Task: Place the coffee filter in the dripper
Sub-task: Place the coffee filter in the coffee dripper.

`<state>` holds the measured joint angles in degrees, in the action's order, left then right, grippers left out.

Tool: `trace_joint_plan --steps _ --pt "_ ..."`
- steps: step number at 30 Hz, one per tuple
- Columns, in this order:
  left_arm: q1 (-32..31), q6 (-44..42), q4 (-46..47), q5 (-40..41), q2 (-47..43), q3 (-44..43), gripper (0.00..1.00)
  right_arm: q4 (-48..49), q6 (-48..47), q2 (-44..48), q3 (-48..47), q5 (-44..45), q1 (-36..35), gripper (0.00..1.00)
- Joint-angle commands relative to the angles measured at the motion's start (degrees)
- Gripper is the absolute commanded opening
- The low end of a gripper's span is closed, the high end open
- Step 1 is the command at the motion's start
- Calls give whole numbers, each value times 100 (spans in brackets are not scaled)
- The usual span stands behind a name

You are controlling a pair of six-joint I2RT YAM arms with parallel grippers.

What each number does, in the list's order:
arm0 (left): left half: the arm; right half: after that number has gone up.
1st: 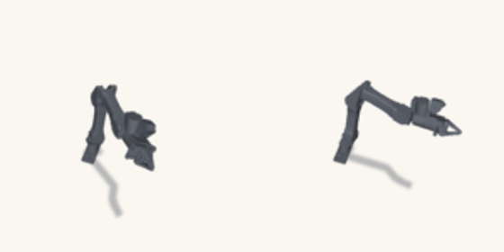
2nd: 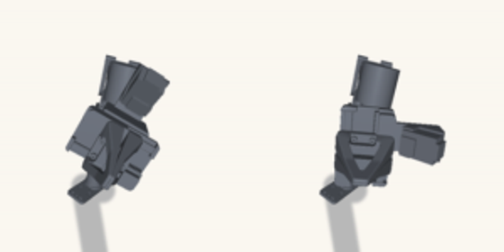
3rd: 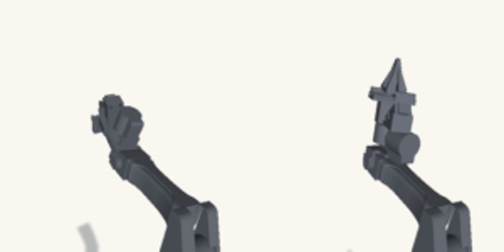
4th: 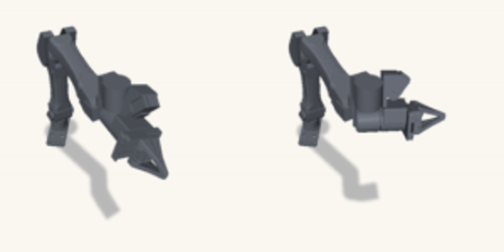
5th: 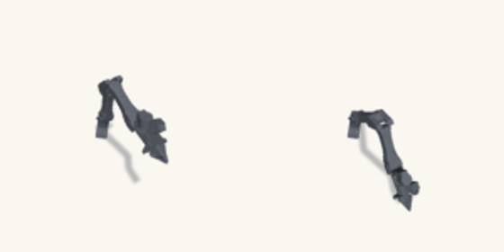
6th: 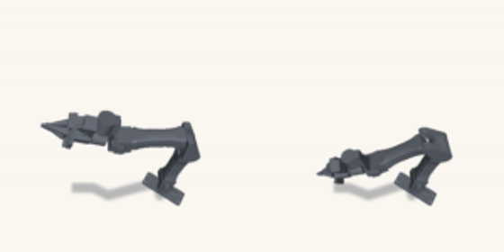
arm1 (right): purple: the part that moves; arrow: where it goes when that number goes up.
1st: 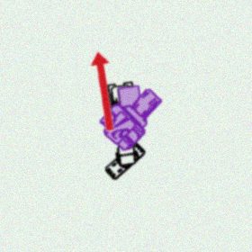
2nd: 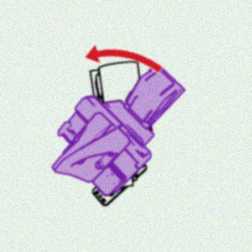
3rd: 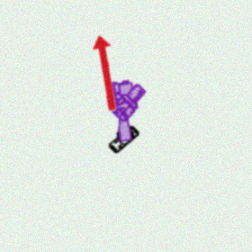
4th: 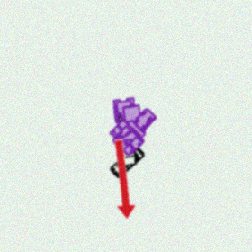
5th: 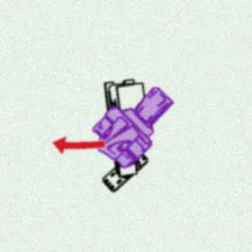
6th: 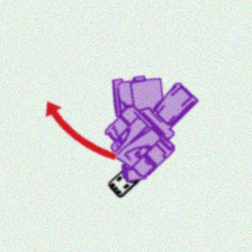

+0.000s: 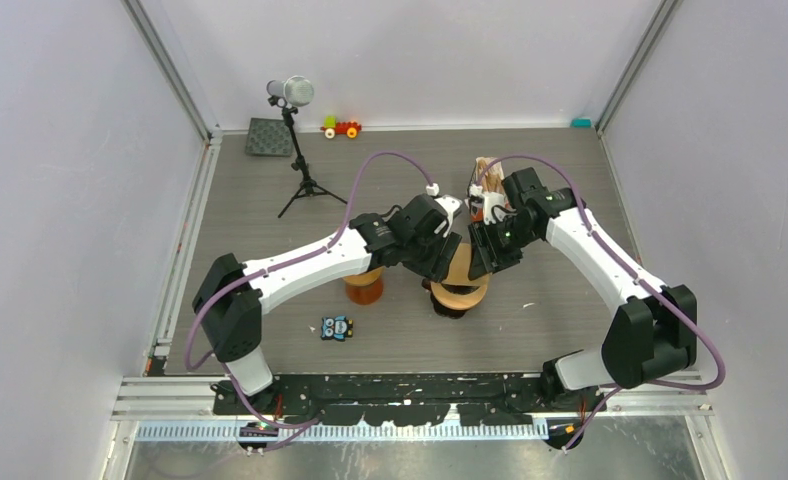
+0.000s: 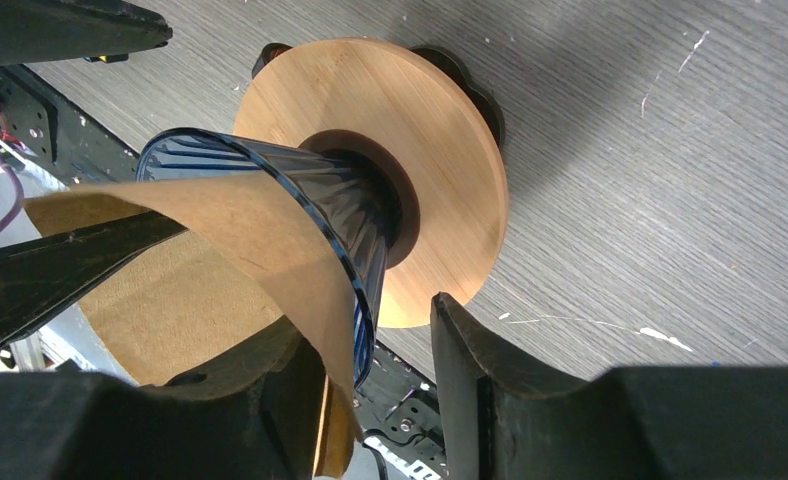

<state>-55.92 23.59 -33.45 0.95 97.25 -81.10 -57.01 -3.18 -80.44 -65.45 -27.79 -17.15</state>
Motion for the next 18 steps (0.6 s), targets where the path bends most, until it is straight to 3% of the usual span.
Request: trace_joint_plan --steps 1,18 --pt "-31 -55 109 107 69 -87 60 114 -62 -40 -25 -106 5 45" --pt "-33 -216 275 57 127 48 60 289 -42 26 98 62 -61 38"
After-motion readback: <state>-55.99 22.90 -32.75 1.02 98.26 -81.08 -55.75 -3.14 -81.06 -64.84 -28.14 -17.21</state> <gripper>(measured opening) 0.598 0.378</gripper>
